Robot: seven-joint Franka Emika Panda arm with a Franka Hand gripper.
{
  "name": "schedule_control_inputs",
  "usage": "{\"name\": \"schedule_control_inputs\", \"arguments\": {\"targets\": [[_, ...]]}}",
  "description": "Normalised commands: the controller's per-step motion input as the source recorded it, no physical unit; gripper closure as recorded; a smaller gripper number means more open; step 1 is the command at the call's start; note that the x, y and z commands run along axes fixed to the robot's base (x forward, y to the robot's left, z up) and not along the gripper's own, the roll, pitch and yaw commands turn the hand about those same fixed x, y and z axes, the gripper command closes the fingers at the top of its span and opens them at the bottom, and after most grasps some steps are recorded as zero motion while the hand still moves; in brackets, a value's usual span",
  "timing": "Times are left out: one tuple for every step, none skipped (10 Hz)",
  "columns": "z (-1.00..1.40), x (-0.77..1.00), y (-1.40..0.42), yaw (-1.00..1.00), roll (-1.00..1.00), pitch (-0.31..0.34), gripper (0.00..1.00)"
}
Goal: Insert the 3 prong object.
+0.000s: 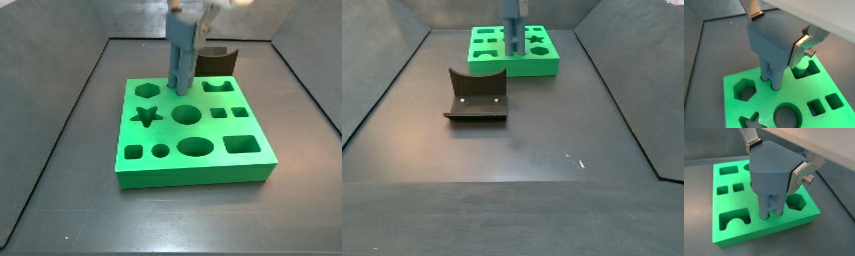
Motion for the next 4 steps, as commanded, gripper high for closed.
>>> {"name": "schedule_control_inputs", "arguments": {"targets": [[-0.41,0.0,-0.04,0.04,-0.02,-0.1,1.0],[-0.41,0.0,-0.08,-0.08,-0.04,-0.083,1.0],[-0.06,0.03,0.0,-0.04,-0.08,-0.021,1.0],[0.0,0.0,0.0,0.0,0.0,0.0,1.0]]}}
